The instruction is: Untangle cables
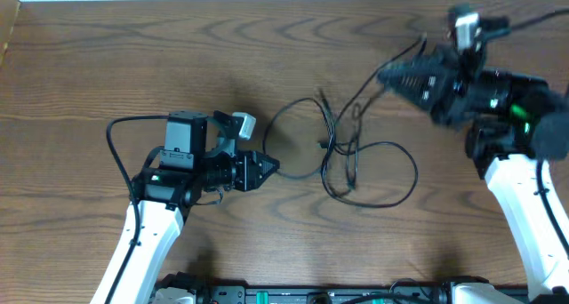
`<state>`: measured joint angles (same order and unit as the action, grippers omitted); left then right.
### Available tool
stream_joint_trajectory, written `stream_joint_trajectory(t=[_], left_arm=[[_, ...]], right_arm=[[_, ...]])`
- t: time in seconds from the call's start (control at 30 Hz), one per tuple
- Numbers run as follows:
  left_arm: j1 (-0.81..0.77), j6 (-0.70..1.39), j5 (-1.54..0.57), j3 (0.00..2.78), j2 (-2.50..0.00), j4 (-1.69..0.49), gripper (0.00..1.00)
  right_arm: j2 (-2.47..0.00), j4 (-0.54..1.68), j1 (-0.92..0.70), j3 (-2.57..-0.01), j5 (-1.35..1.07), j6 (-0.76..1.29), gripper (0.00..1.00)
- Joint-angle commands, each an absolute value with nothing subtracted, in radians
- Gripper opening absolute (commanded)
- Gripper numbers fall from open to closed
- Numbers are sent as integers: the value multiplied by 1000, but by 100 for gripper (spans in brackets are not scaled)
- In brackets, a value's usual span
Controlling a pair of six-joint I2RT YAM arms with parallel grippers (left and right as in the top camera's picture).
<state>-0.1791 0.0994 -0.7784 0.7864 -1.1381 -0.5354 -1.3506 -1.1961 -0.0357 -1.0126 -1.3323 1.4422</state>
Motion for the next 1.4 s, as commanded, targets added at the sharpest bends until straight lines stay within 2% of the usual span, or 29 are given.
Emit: stream_joint_trajectory(t=[0.0,0.17,0.3,0.47,0.63,0.87,1.0,1.03,1.17,1.37], left_arm=[[-199,79,-769,804,-1140,-535,41],[-202,78,-769,804,-1140,-535,40],[-202,78,-764,804,-1140,-535,40],[-203,78,-722,804,-1140,-539,40],[-203,62,-711,804,-1141,-537,40],[-234,30,-620,804,-1169,-451,40],[-342,30,-611,804,-1216,-275,40],[-377,31,-595,804,-1236,-221,36],[-537,47,-452,804,-1361,12,32],[-613,46,-451,804,-1501,206,39]], right_arm=[[-1309,-923,-26,-1028,-1050,1212,1],[-1228,-334,-29,-1040,-838,844,1],[-1174,149,-51,-1040,-543,530,1],[-1148,544,-92,-1040,-173,287,1],[-1105,700,-108,-1040,33,229,1],[-939,724,-153,-1040,76,227,1],[-875,753,-186,-1040,76,228,1],[-866,768,-198,-1040,75,228,1],[-850,850,-270,-1040,68,231,1],[-850,901,-377,-1040,64,233,1]])
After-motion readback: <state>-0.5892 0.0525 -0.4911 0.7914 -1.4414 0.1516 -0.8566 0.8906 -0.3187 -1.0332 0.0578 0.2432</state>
